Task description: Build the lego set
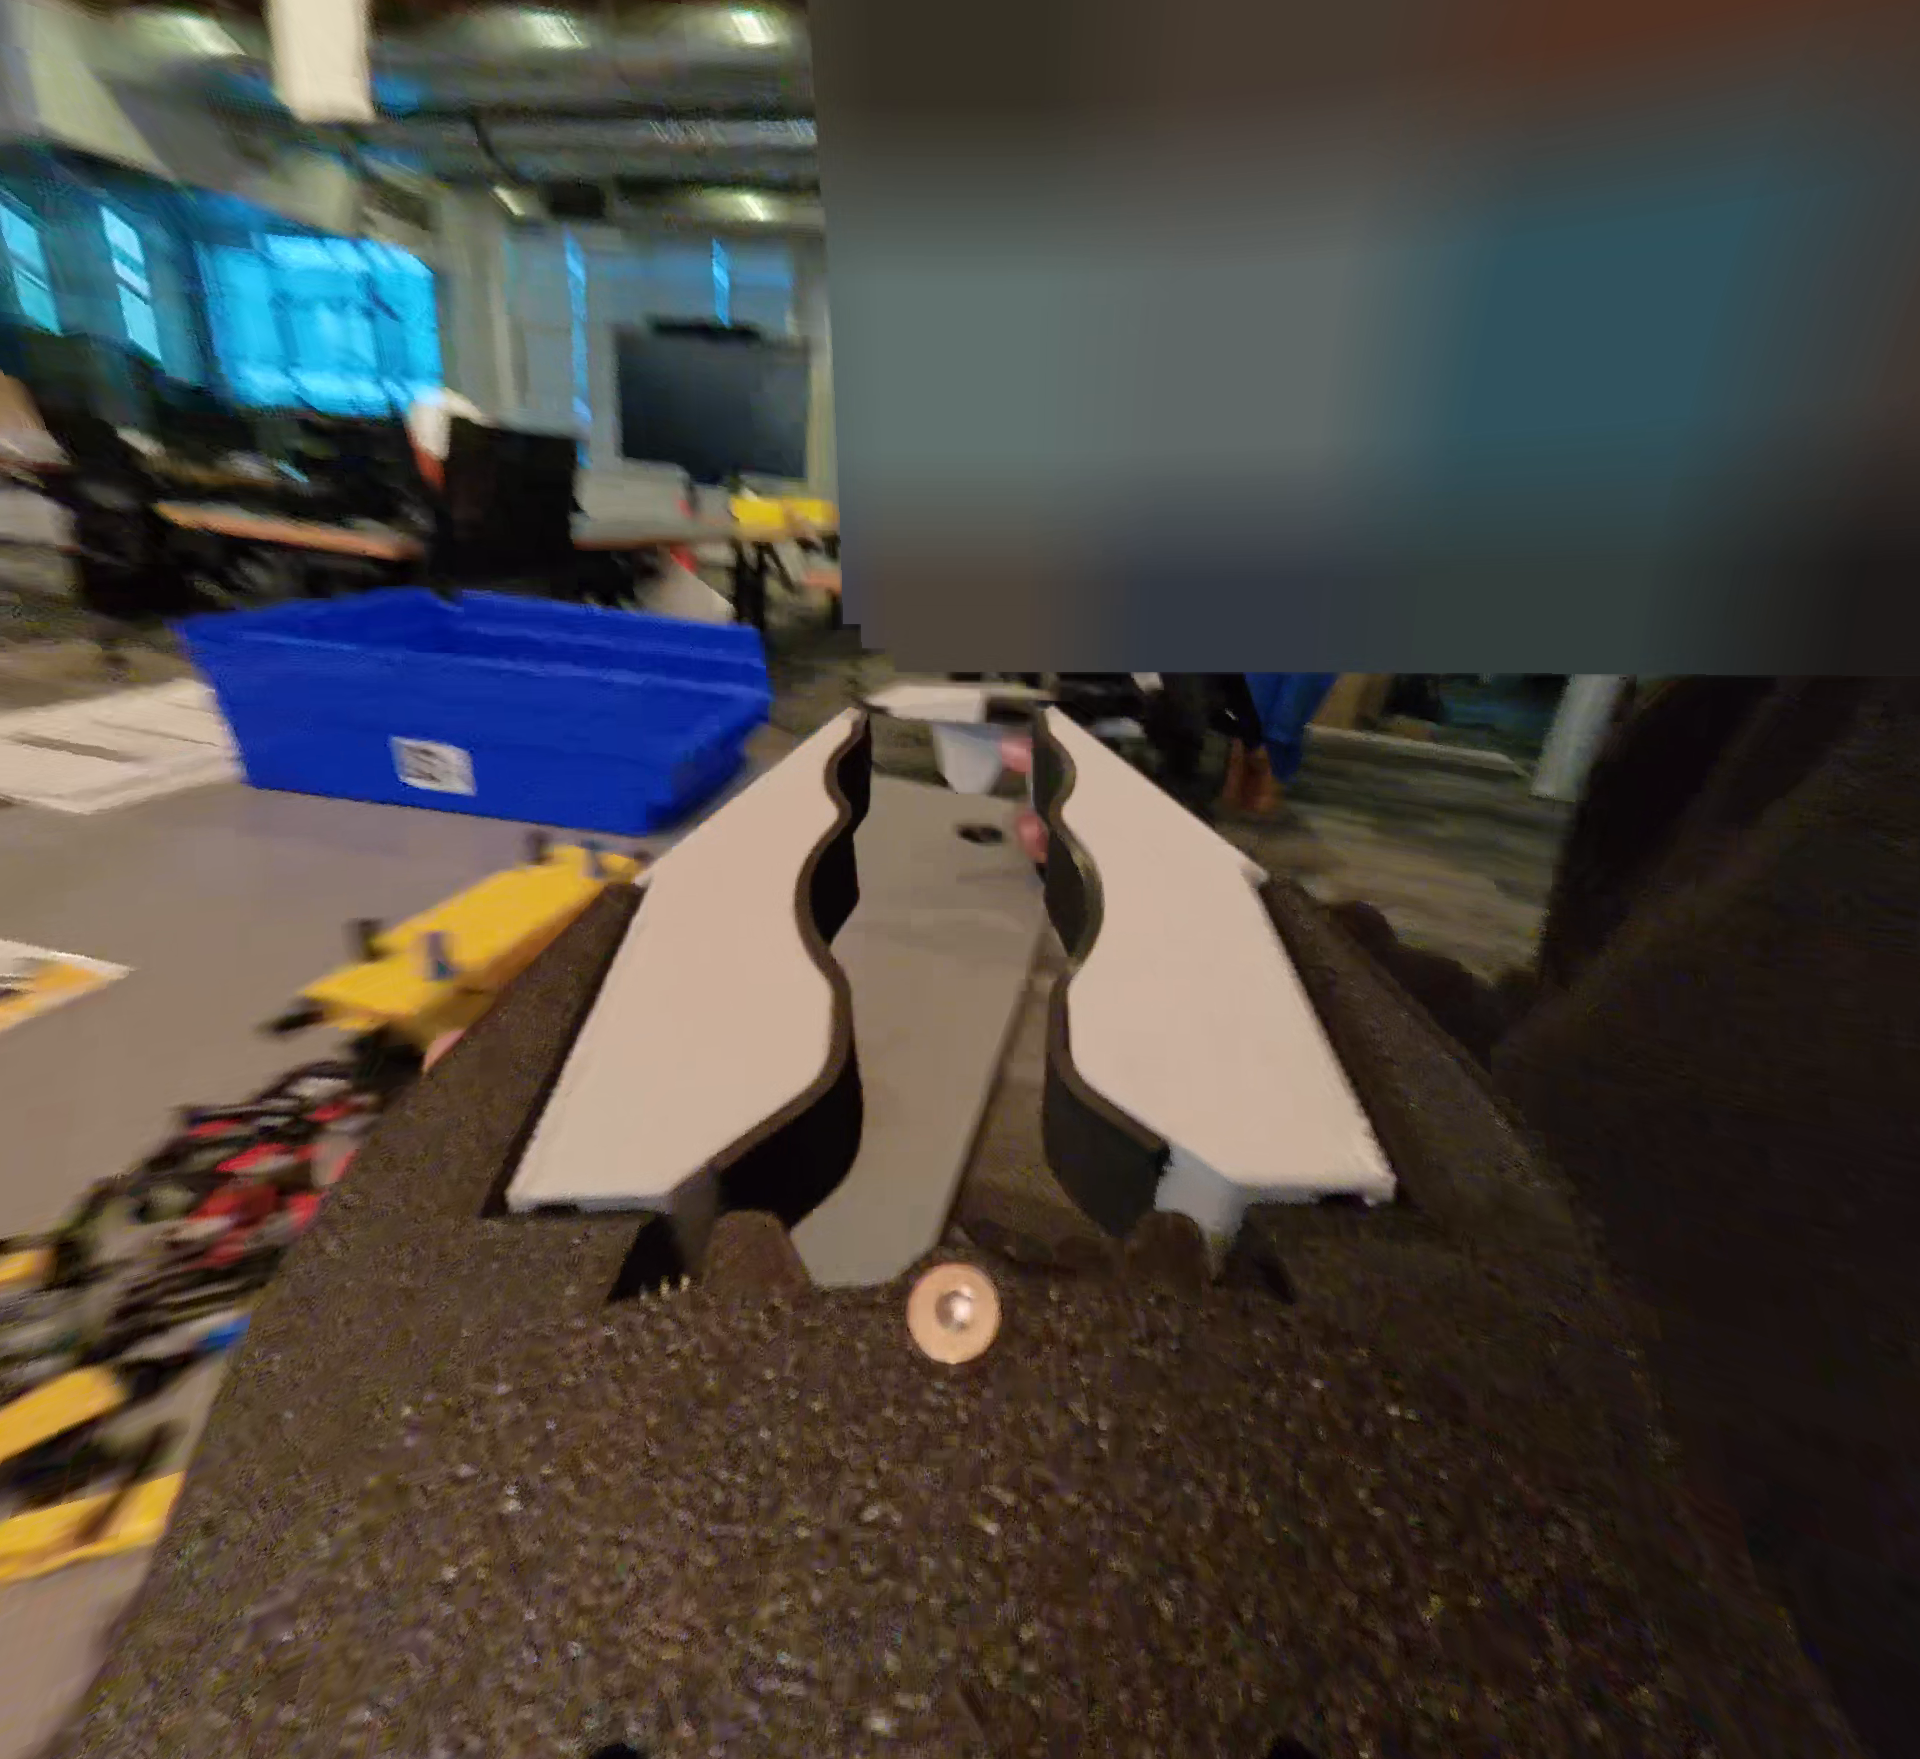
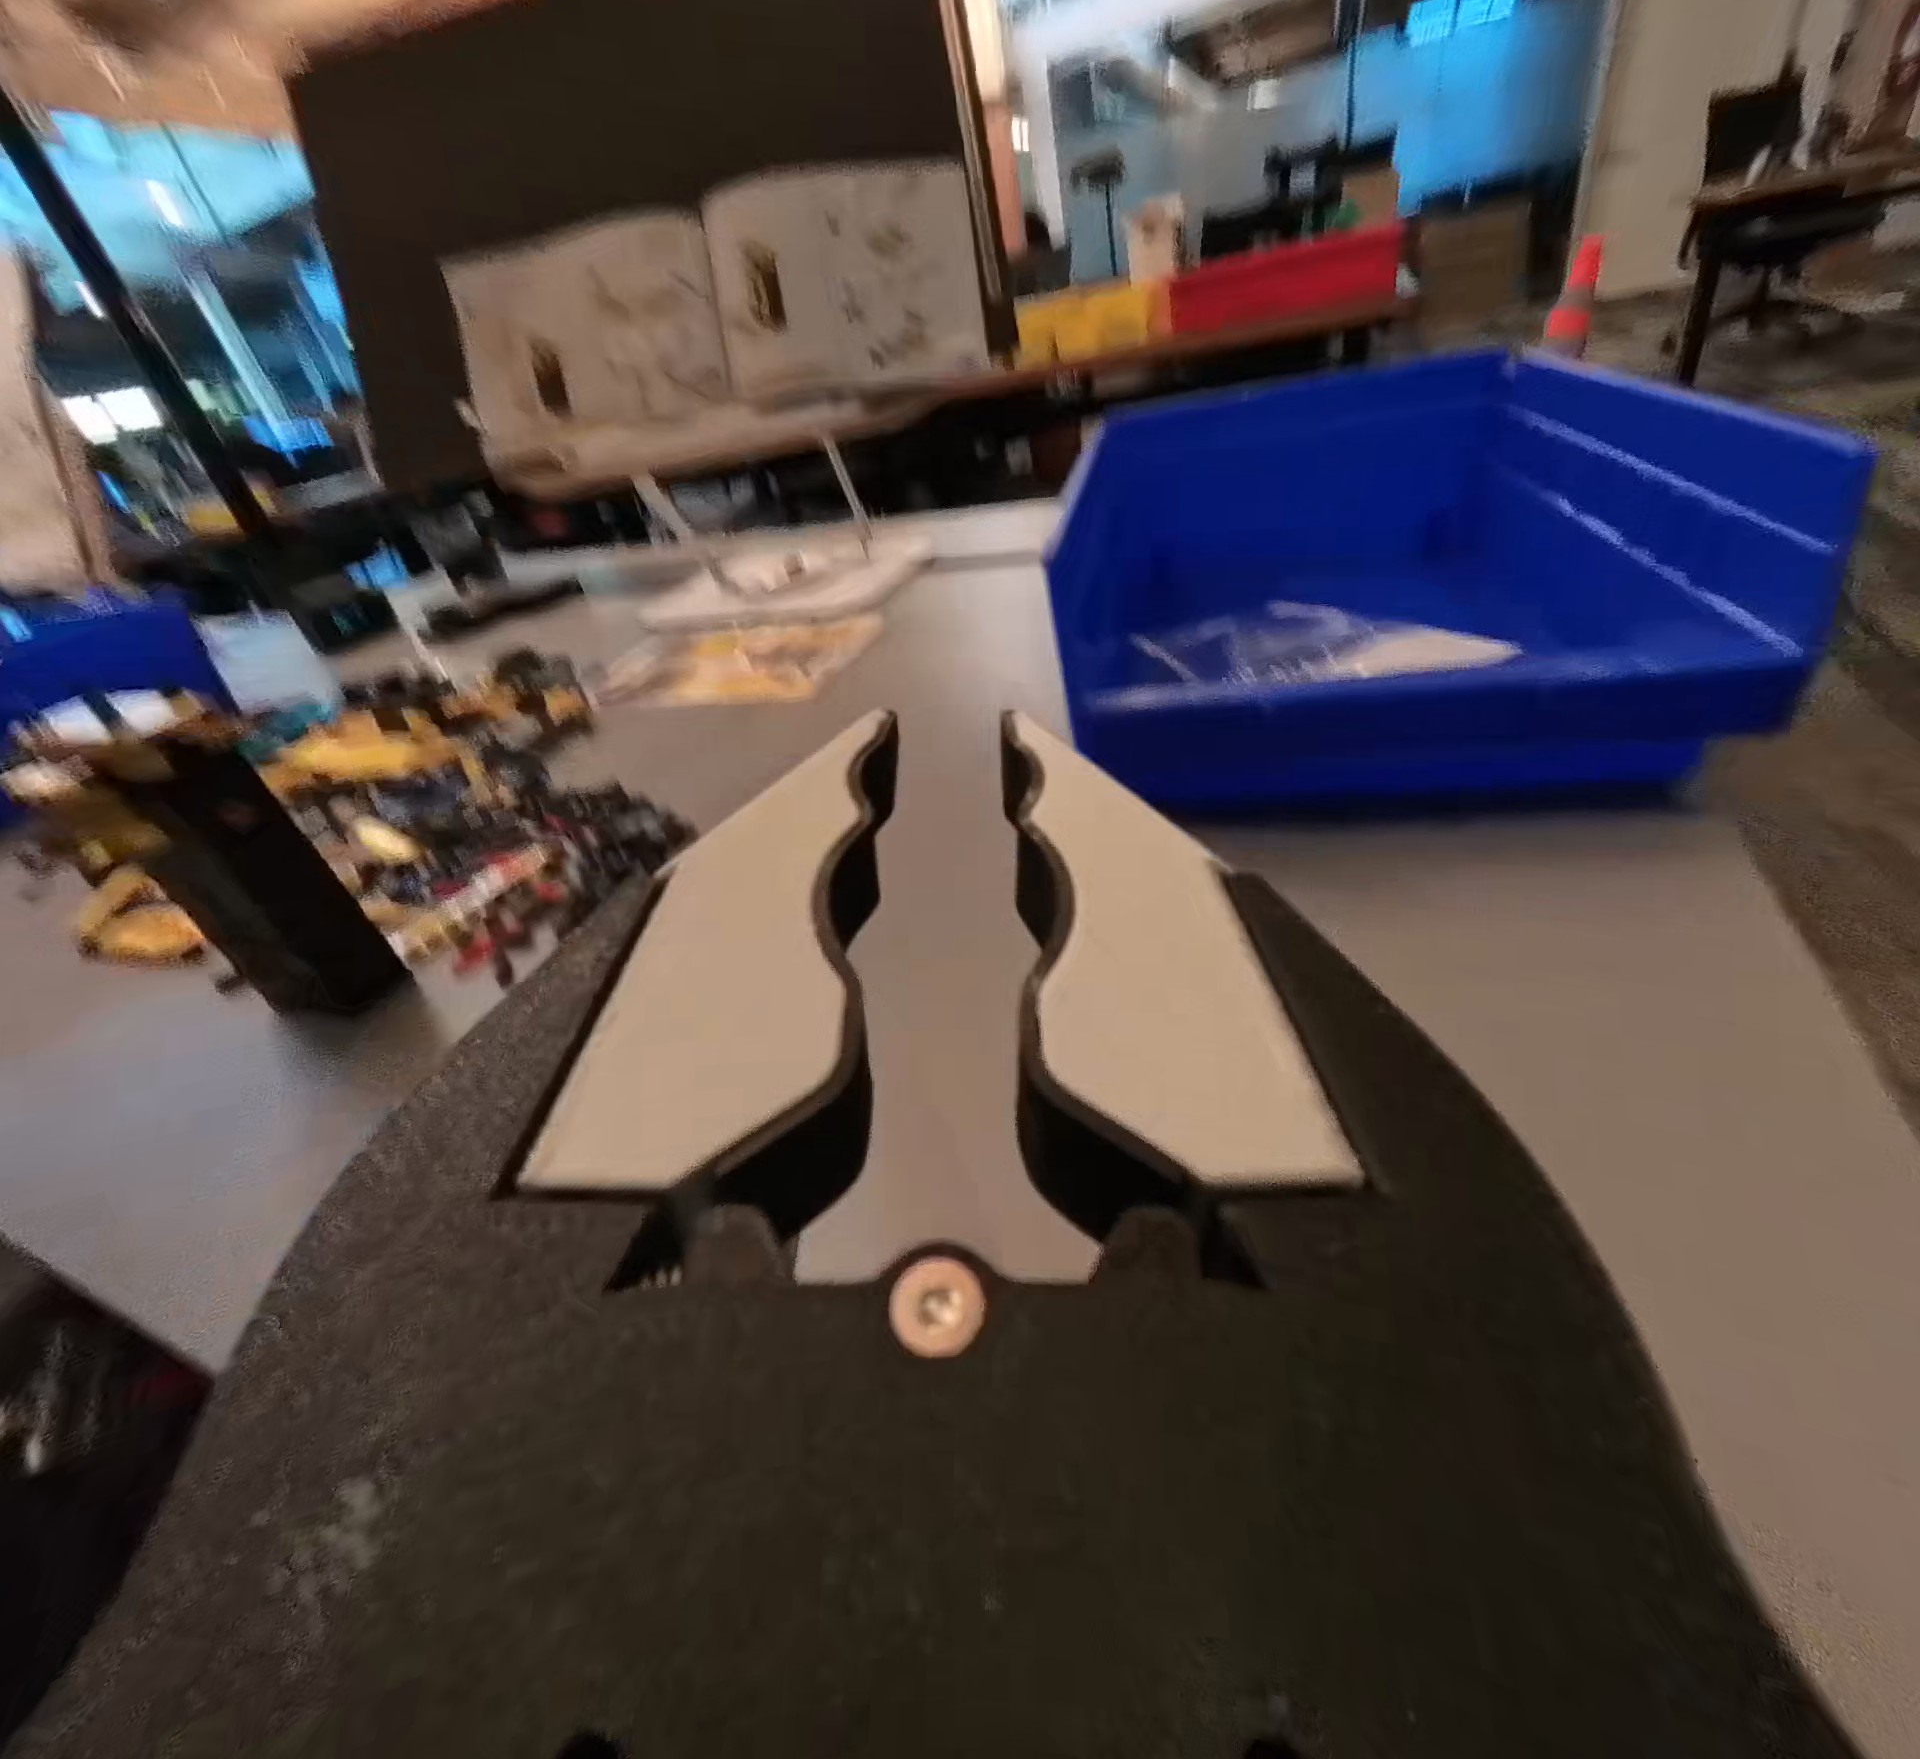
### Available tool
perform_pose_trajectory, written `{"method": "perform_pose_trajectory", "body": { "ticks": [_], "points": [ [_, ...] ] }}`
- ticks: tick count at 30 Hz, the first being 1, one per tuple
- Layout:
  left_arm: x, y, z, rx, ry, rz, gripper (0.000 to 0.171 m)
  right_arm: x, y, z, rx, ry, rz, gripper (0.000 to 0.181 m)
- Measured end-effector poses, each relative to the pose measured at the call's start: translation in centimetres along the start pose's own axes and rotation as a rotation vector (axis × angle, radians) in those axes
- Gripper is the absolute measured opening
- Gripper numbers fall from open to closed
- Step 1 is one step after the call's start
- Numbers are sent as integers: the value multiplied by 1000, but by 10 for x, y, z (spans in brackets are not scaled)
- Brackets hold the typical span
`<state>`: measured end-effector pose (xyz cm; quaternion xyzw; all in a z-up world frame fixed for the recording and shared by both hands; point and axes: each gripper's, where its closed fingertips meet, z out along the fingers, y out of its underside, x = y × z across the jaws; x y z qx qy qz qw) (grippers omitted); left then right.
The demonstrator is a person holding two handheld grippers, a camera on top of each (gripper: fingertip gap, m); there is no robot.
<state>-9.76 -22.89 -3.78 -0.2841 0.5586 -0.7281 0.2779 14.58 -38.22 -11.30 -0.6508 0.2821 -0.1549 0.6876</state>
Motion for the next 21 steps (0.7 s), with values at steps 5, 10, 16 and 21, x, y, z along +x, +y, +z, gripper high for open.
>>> {"method": "perform_pose_trajectory", "body": {
  "ticks": [5,10,16,21],
  "points": [
    [27,81,41,-316,130,-97,30,33,51,-15,-371,46,-9,22],
    [26,124,59,-469,120,-111,31,44,80,-10,-565,43,-84,24],
    [24,139,68,-512,100,-95,31,51,92,5,-652,92,-57,23],
    [24,143,74,-520,101,-100,31,58,91,11,-669,119,-121,23]
  ]
}}
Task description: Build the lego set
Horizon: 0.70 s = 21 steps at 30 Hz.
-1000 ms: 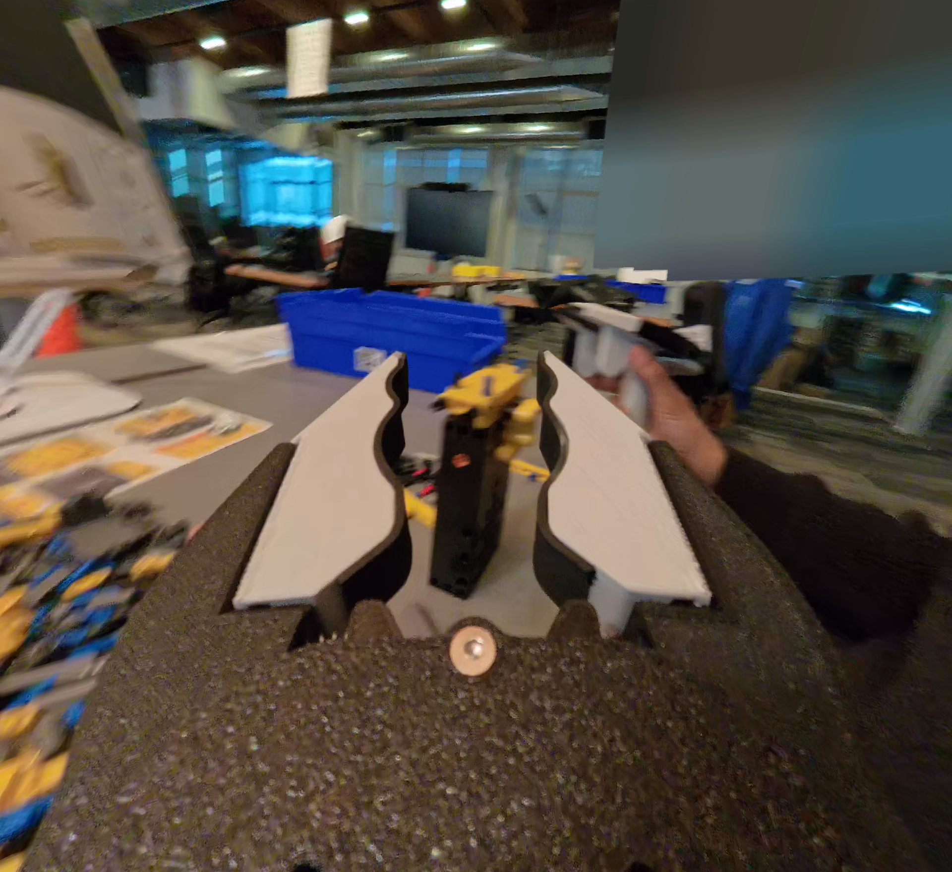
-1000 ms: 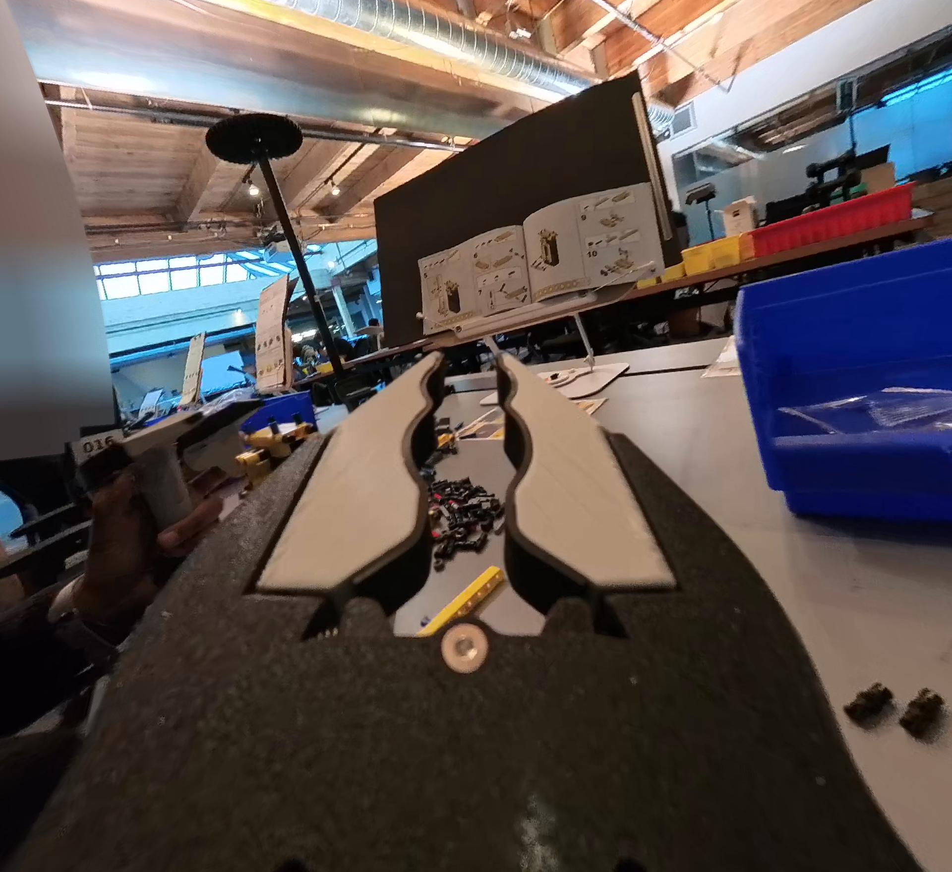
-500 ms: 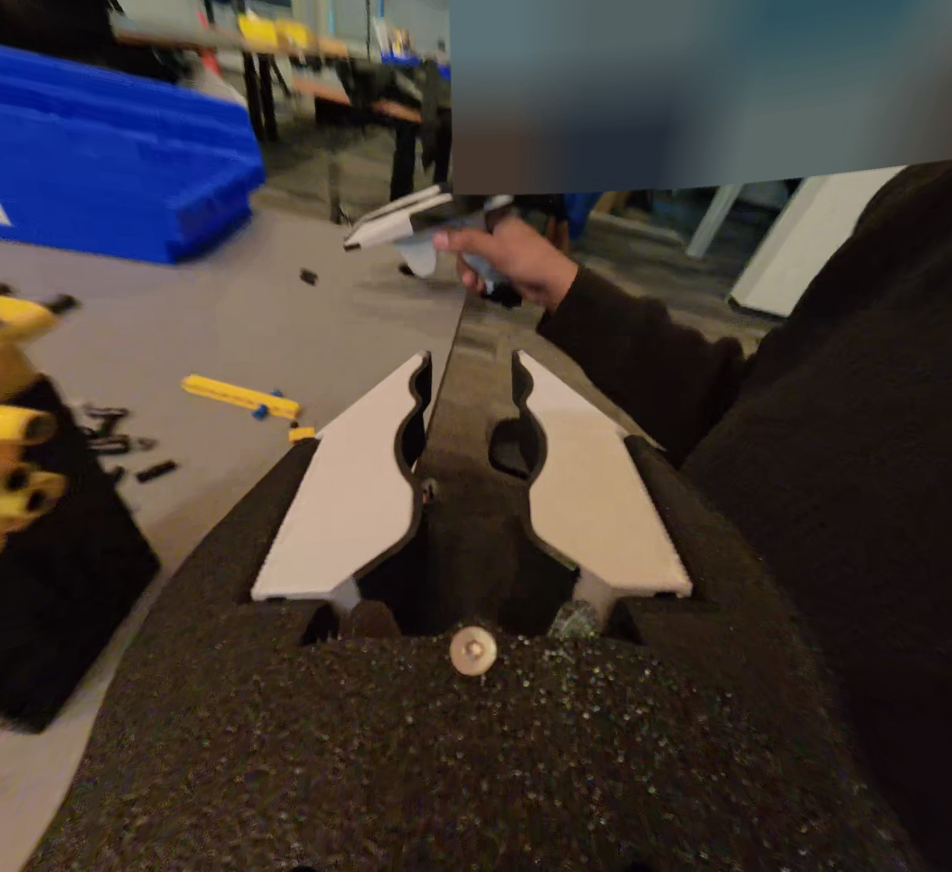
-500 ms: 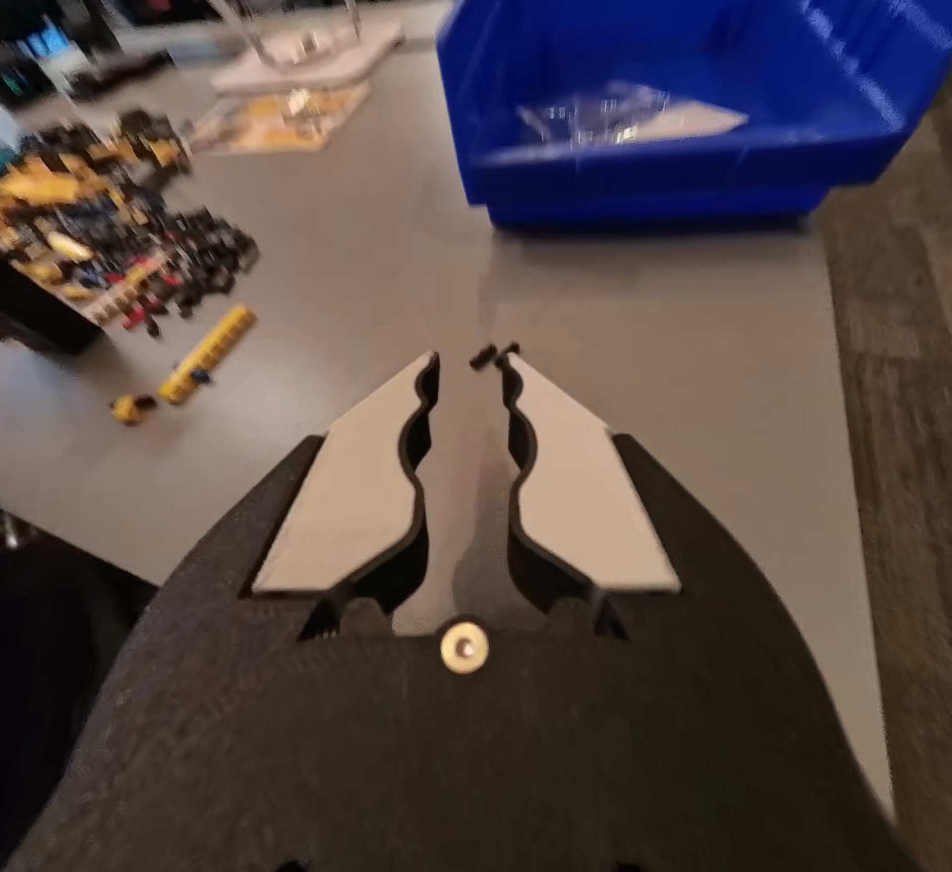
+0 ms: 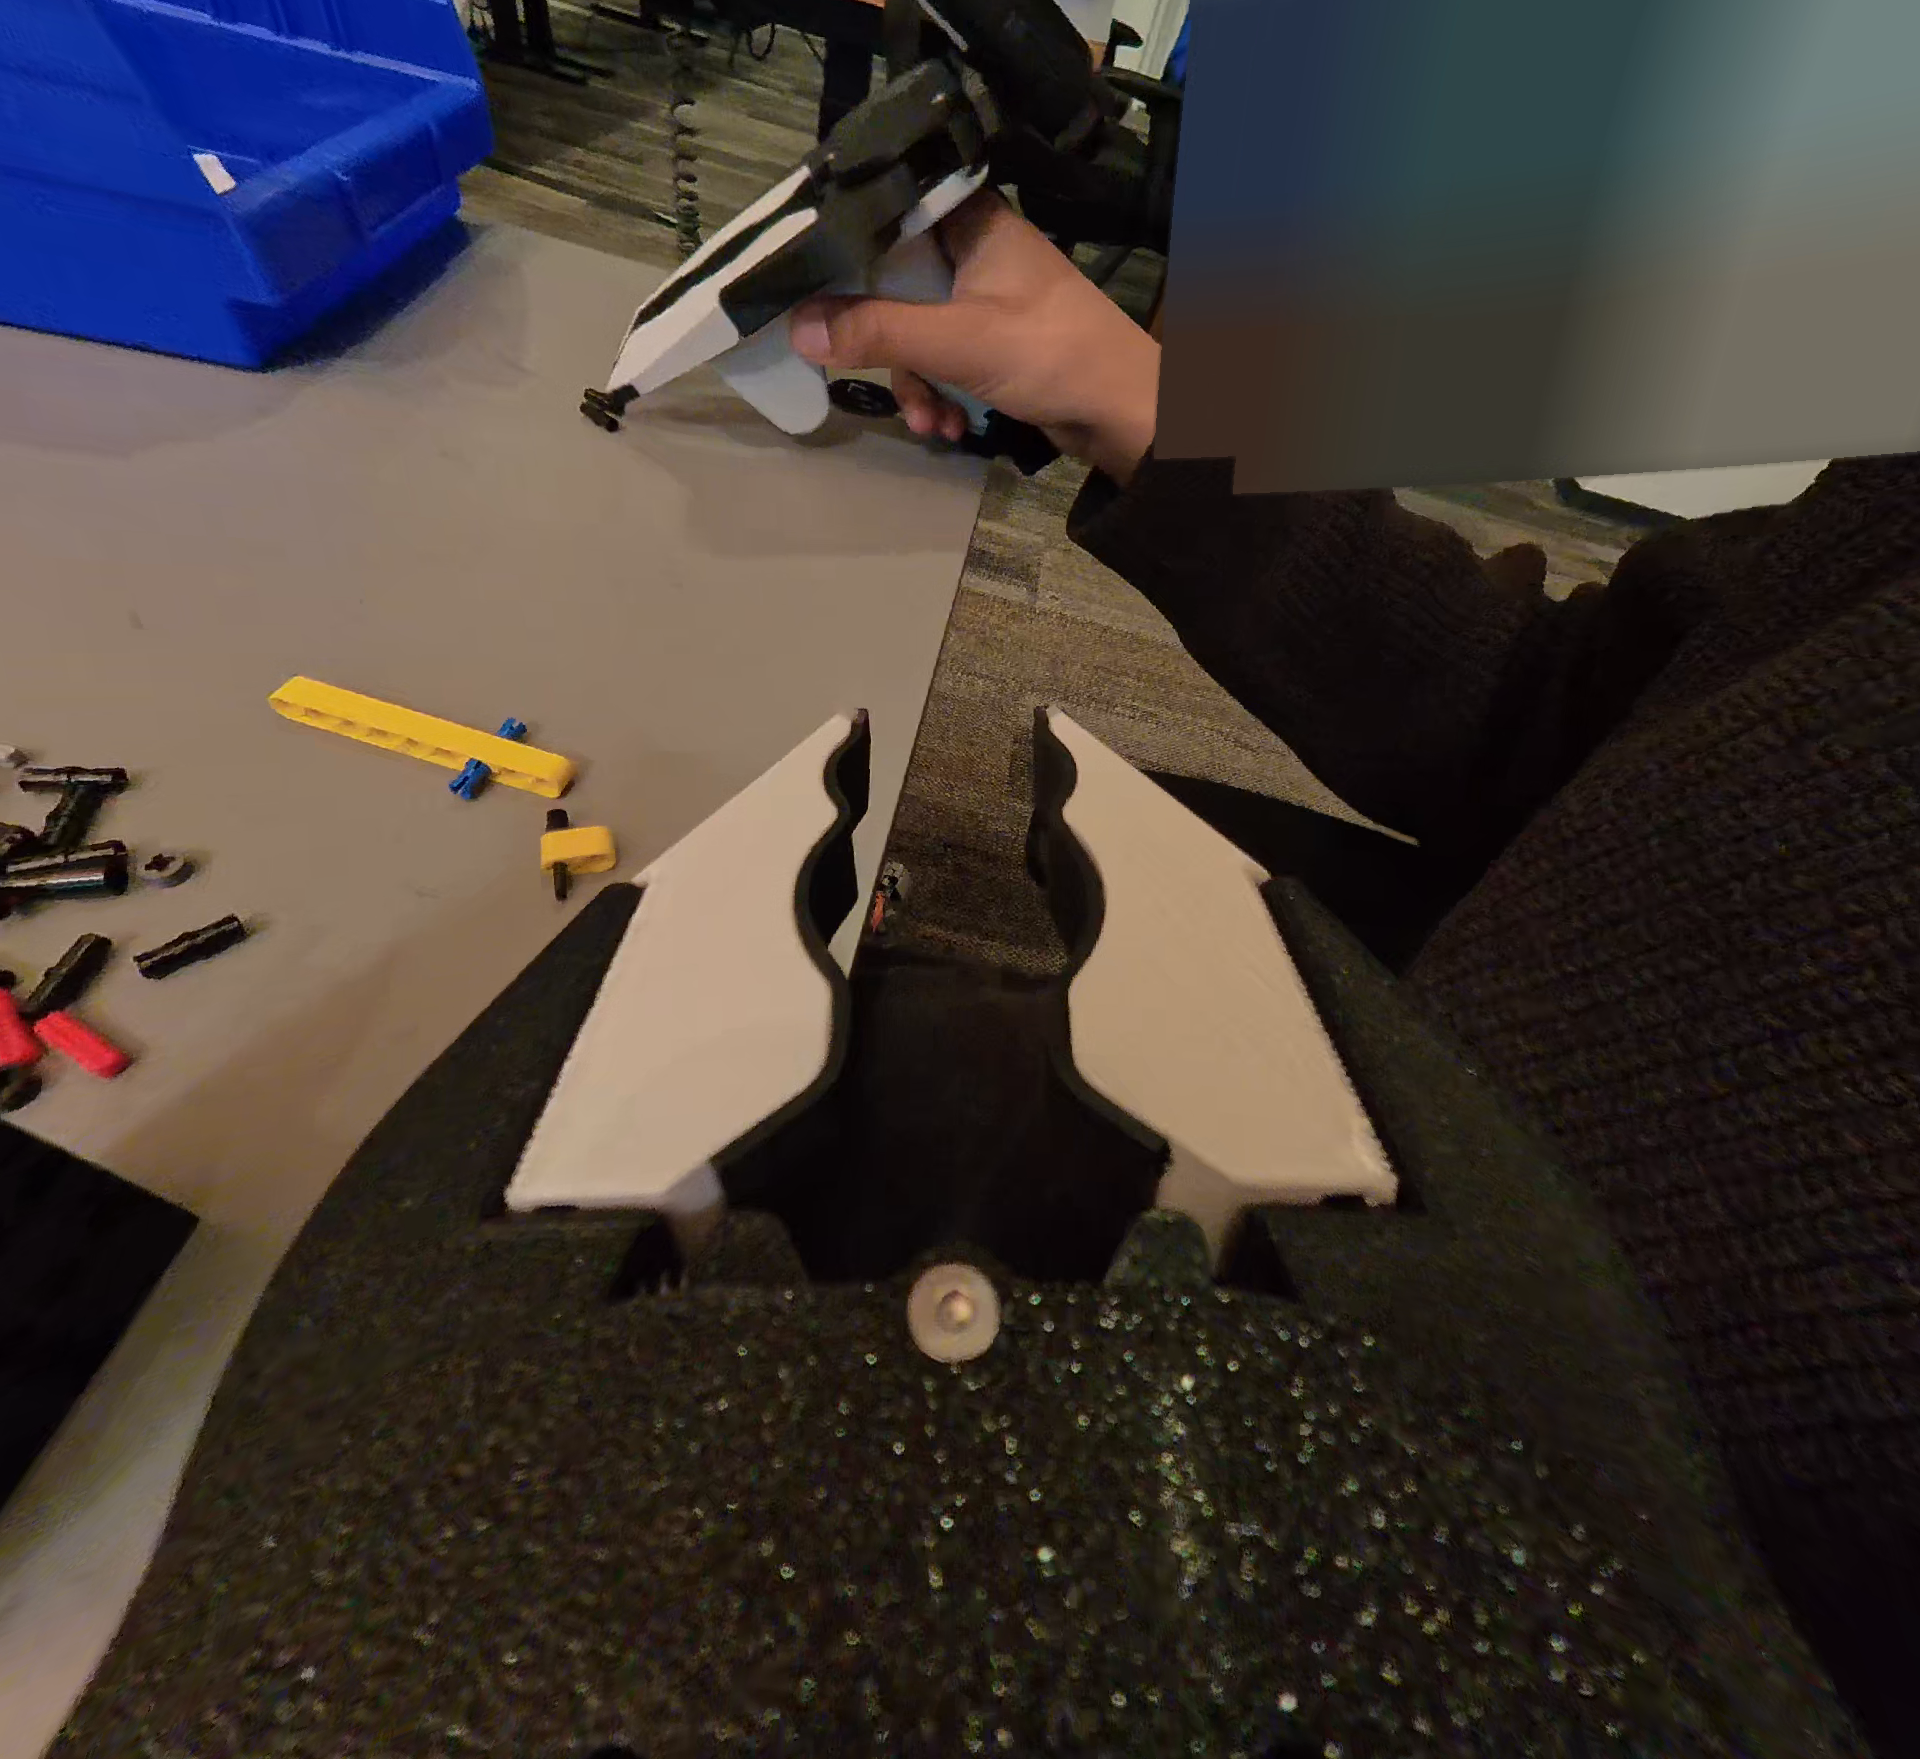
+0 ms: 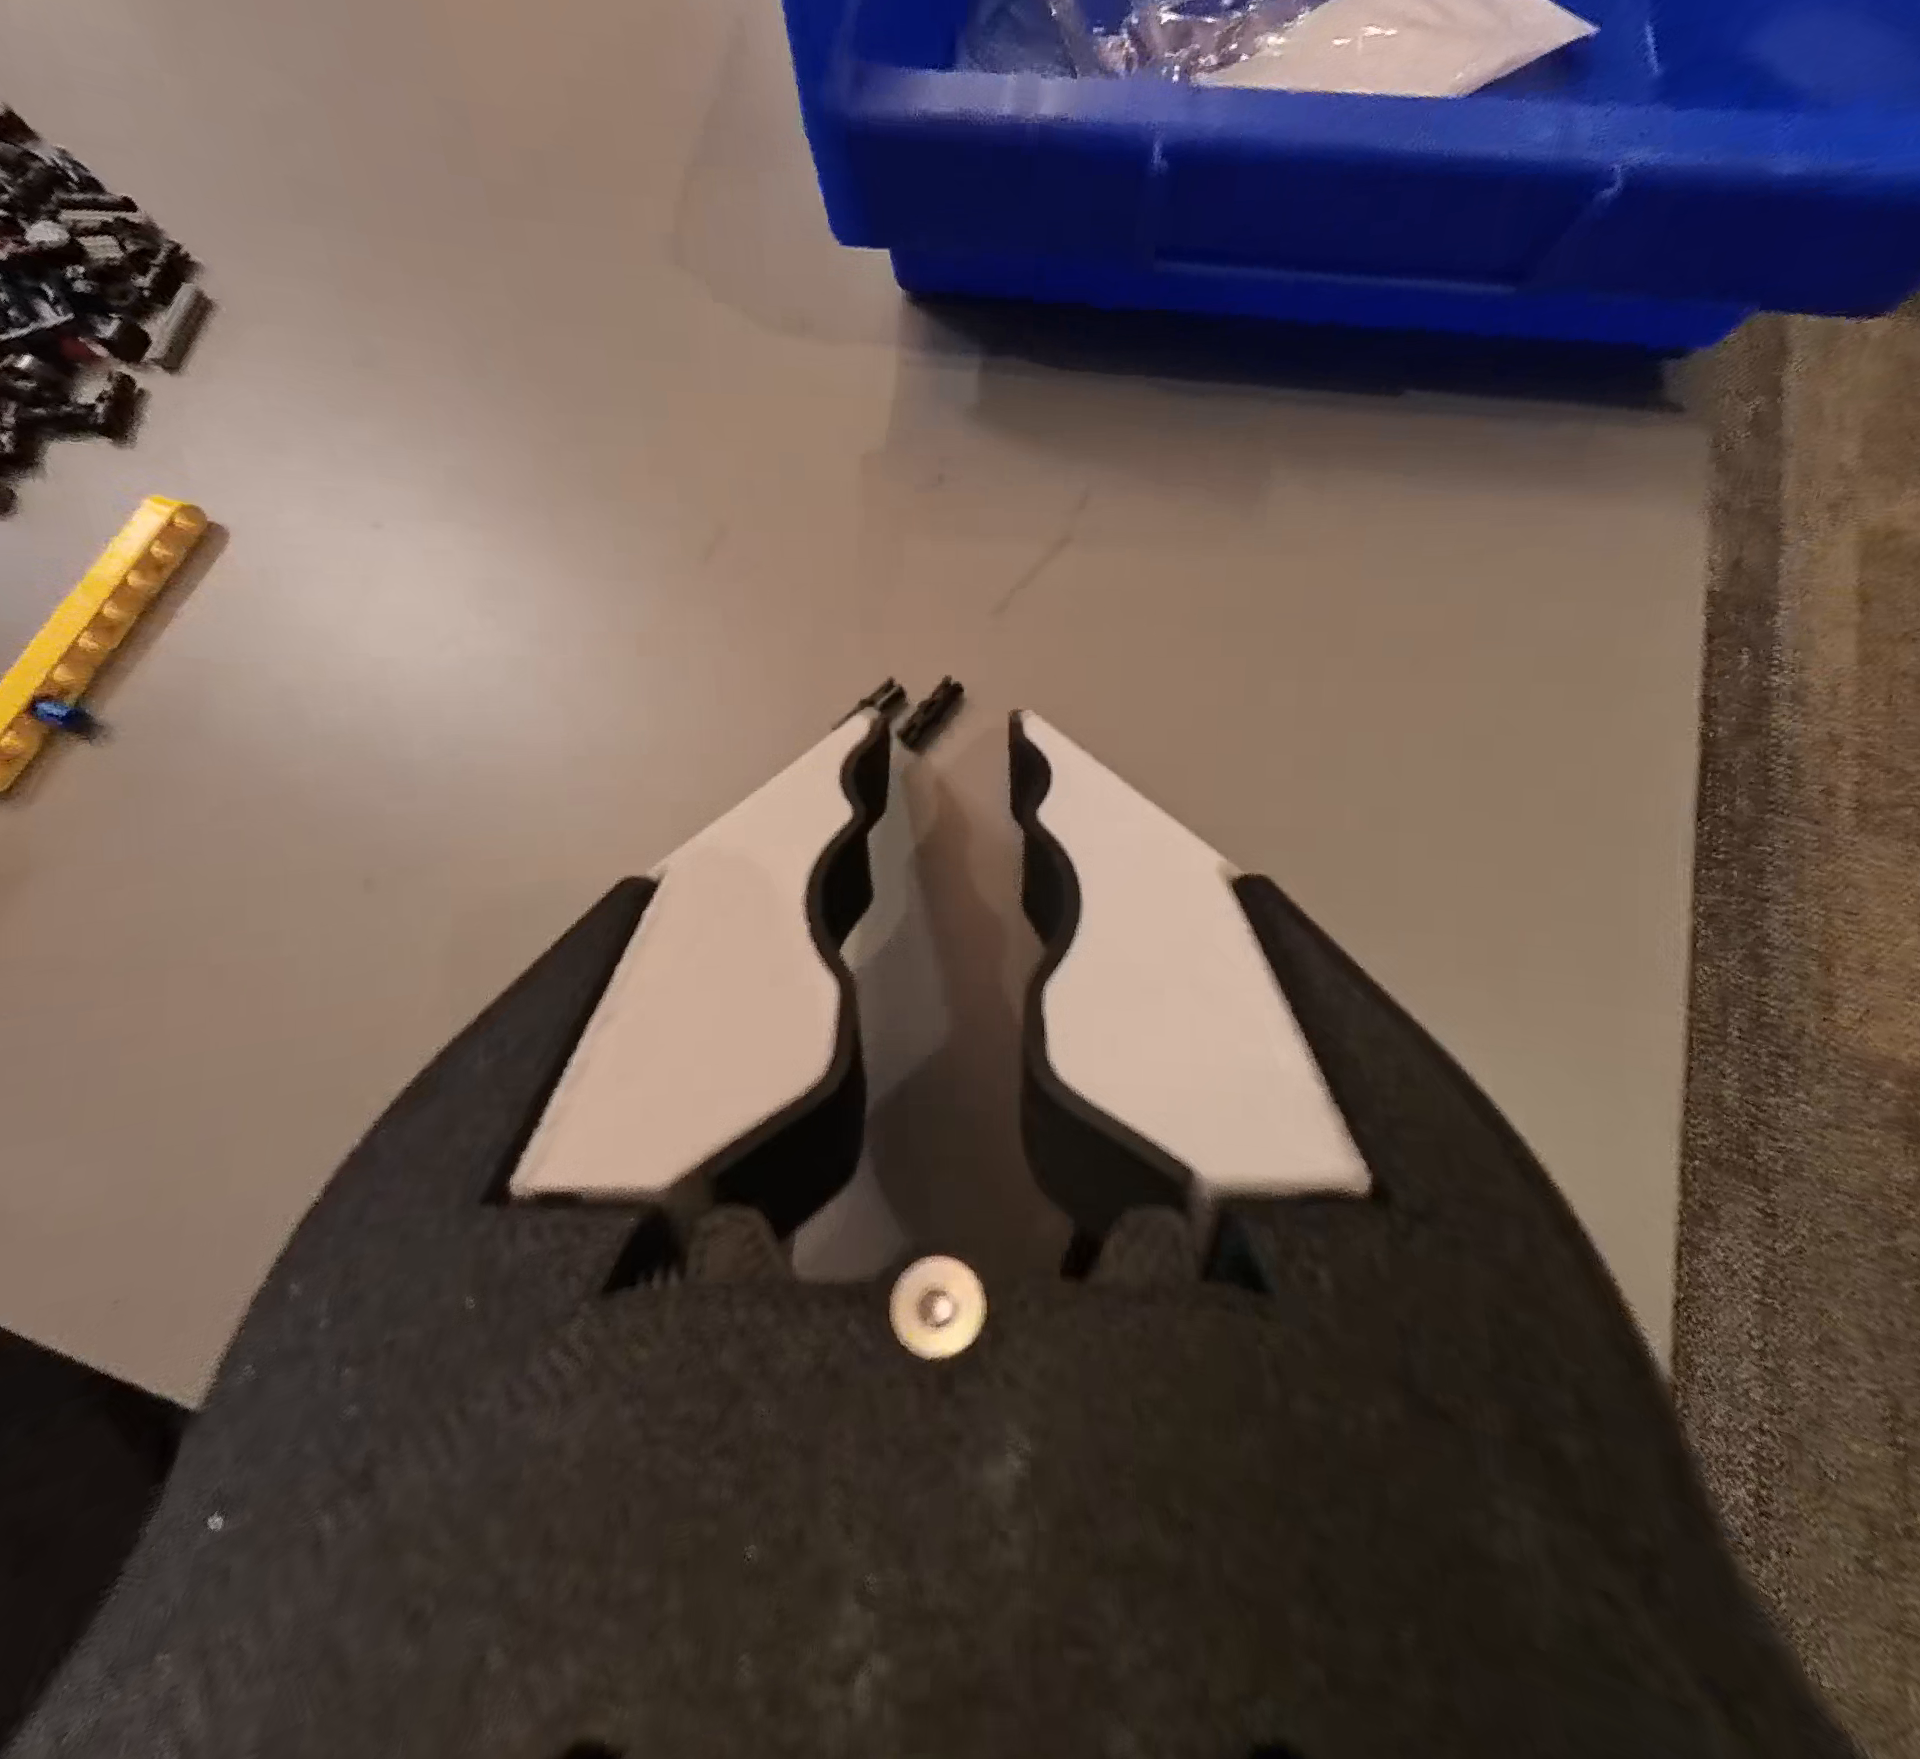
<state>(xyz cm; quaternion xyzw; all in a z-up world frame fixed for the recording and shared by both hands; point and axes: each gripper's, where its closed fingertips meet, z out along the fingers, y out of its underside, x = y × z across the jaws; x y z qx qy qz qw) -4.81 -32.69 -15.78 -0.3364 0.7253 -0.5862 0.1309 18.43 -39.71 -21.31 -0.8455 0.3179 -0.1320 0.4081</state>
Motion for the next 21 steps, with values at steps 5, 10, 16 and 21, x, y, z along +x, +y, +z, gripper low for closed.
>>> {"method": "perform_pose_trajectory", "body": {
  "ticks": [5,10,16,21],
  "points": [
    [-11,0,4,-22,-67,60,31,0,1,7,-35,4,-24,20],
    [-13,-1,5,-19,-73,62,31,6,1,8,-38,33,-44,8],
    [-19,5,7,-44,-85,33,32,9,0,4,-19,49,-90,4],
    [-36,18,14,-126,-204,72,31,-35,-19,-21,140,-84,-193,4]
  ]
}}
